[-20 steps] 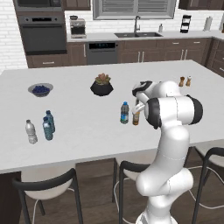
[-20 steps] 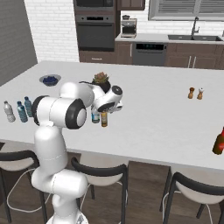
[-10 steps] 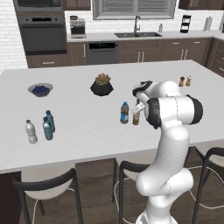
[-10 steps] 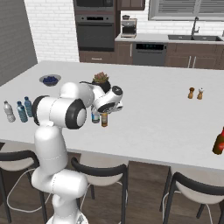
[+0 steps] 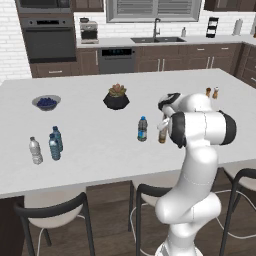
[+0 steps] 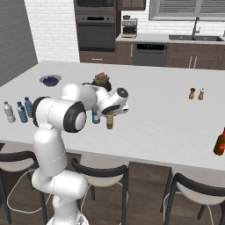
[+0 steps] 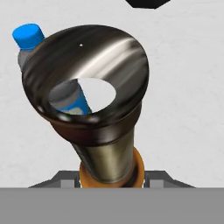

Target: Move the plastic bottles in the middle to the plastics group, and the glass bottles in the middle to the glass group.

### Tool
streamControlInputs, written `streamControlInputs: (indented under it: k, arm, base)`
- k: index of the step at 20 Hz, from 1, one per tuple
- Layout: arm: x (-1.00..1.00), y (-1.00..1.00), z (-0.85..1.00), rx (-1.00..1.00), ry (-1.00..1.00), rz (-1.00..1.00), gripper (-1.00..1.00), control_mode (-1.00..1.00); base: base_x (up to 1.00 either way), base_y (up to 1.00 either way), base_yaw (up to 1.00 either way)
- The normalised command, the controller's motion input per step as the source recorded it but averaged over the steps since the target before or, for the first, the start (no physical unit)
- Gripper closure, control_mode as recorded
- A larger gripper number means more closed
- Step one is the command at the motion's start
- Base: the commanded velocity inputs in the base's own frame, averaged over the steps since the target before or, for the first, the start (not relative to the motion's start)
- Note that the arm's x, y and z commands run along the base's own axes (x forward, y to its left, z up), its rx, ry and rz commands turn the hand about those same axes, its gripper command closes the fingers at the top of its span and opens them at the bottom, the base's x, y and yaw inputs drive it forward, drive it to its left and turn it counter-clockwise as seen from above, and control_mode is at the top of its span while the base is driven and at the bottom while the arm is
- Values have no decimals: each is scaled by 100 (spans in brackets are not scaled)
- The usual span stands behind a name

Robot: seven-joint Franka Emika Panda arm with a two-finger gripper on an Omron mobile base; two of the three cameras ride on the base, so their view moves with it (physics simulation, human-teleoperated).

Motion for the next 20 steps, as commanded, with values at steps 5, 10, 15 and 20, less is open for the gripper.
streamControlInputs:
  k: [5,10,15,20]
  arm:
    - [-6,-68,28,0,0,-21,100,-100]
    - [0,-75,34,-3,0,-22,100,-100]
    - [0,-76,20,-12,2,-21,100,-100]
    - [-4,-79,3,-12,4,-20,100,-100]
  base:
    - [0,0,0]
    - [0,0,0]
    - [0,0,0]
    - [0,0,0]
